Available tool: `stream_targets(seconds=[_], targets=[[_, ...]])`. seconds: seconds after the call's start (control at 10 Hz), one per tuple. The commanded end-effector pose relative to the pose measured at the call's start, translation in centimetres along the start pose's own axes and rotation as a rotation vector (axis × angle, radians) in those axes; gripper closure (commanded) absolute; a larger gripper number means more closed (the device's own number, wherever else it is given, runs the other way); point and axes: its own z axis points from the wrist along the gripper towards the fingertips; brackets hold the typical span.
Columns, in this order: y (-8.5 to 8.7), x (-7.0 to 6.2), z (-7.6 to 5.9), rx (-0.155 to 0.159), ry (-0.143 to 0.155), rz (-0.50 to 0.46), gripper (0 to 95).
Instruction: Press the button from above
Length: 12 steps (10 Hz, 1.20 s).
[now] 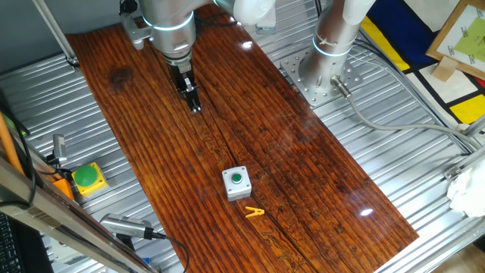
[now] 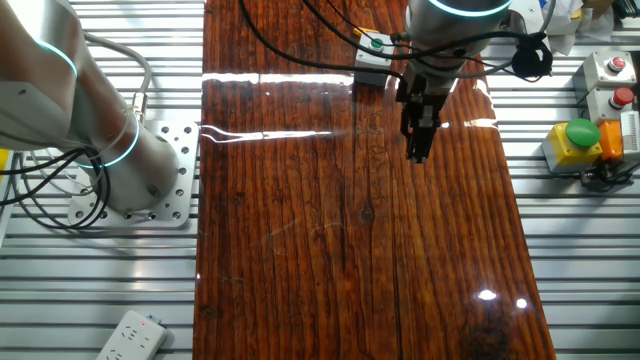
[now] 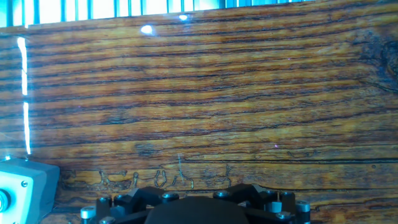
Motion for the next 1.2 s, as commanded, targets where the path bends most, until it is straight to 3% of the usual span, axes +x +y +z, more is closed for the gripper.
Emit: stream_targets(seconds=[0.1, 0.7, 0.8, 1.2], targets=[[0.0, 0.02, -0.02, -0.222, -0.059, 0.139, 76.0], [0.18, -0.3, -0.34, -0.195, -0.056, 0.125, 76.0], [0.18, -0.31, -0.34, -0.19, -0.057, 0.123, 95.0], [0.2, -0.39, -0.35, -0.188, -0.056, 0.123, 95.0]])
